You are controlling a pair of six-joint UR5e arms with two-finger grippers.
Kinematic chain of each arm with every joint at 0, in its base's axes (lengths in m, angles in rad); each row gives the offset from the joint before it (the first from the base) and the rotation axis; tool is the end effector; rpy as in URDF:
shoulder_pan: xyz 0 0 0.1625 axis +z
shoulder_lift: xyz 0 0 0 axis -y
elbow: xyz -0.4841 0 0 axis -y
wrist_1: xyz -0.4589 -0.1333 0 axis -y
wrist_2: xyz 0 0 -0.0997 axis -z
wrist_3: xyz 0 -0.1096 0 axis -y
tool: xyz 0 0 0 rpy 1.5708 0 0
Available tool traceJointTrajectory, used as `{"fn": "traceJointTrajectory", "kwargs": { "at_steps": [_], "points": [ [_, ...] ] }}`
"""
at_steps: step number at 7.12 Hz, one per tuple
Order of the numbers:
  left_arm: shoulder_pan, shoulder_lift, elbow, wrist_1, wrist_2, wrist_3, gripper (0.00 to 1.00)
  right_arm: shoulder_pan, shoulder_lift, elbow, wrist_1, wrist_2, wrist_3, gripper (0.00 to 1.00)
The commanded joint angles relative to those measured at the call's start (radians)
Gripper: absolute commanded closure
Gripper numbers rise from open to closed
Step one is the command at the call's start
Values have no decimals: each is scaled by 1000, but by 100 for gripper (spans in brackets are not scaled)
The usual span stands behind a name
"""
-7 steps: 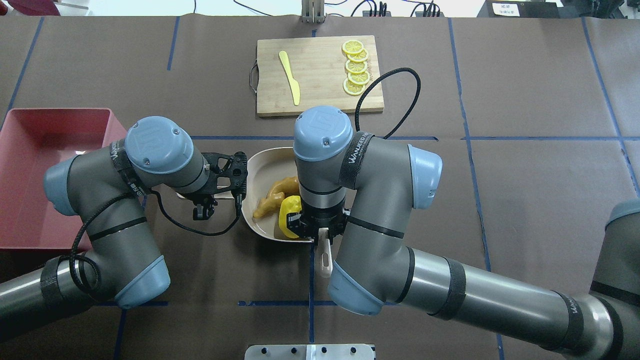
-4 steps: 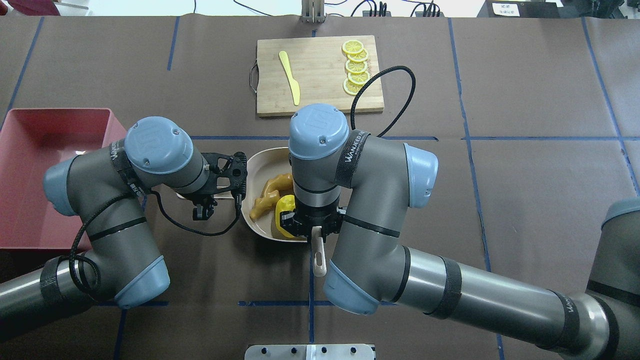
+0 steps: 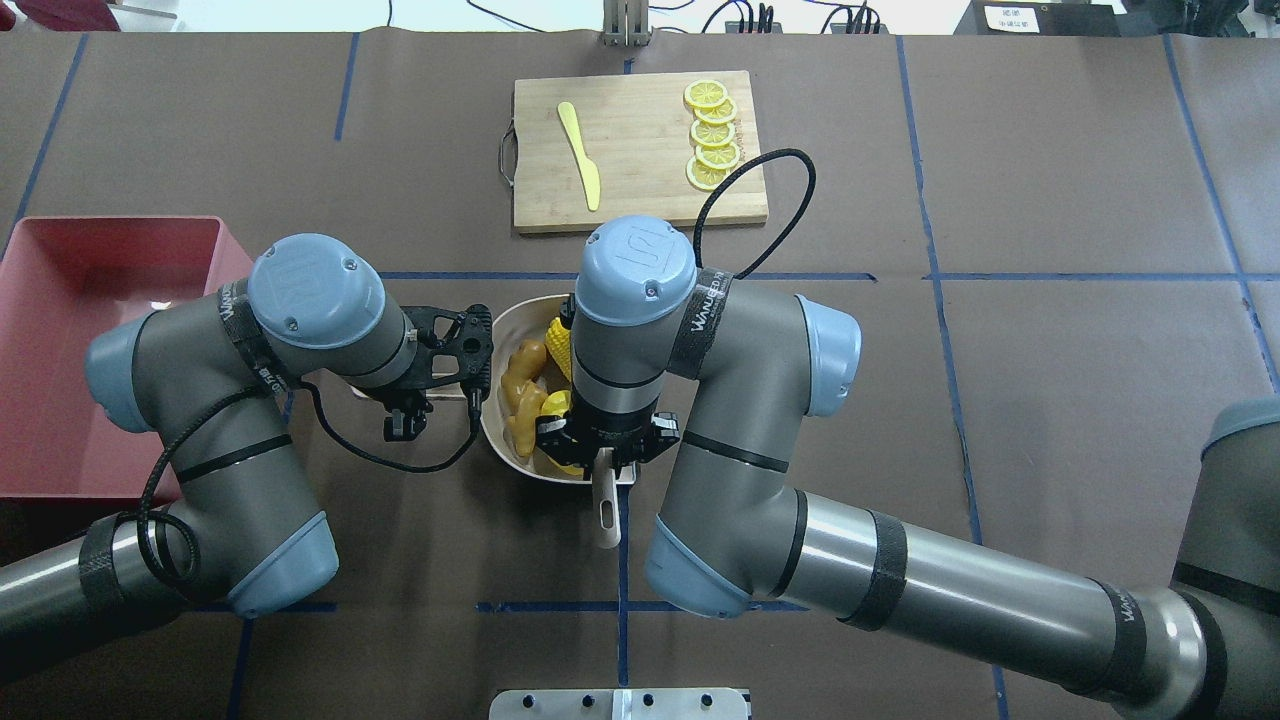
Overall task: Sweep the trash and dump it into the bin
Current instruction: 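Sweep the corn, pepper and ginger into the dustpan with the right gripper's brush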
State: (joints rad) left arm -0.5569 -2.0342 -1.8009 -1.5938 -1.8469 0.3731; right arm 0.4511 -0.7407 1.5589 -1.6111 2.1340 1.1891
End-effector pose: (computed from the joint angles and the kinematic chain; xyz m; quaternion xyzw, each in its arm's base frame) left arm 0.5512 -0.4650 0.3162 0.2890 0.2317 0.6301 0.6825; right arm -0.6937 -0.4191 0.1503 -0.0878 -0.4372 -0.0745 0.8920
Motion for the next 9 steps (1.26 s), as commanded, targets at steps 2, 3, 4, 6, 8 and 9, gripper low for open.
{"fn": "traceJointTrajectory", "kwargs": {
  "at_steps": [2,3,4,6,8,9],
  "points": [
    [-2,2,0,-3,-5,1,100,0,0,-2,30,17,3,100],
    [-2,5,2,-12,-5,1,100,1,0,-2,31,23,3,100],
    [0,5,3,-17,-8,3,100,1,0,-2,31,24,3,100],
    [-1,11,17,-108,-8,4,100,1,-2,0,31,27,1,100],
    [2,31,28,-181,-11,4,100,3,-2,0,30,32,1,100],
    [0,32,29,-181,-20,4,100,4,-2,1,30,44,1,100]
  ]
}}
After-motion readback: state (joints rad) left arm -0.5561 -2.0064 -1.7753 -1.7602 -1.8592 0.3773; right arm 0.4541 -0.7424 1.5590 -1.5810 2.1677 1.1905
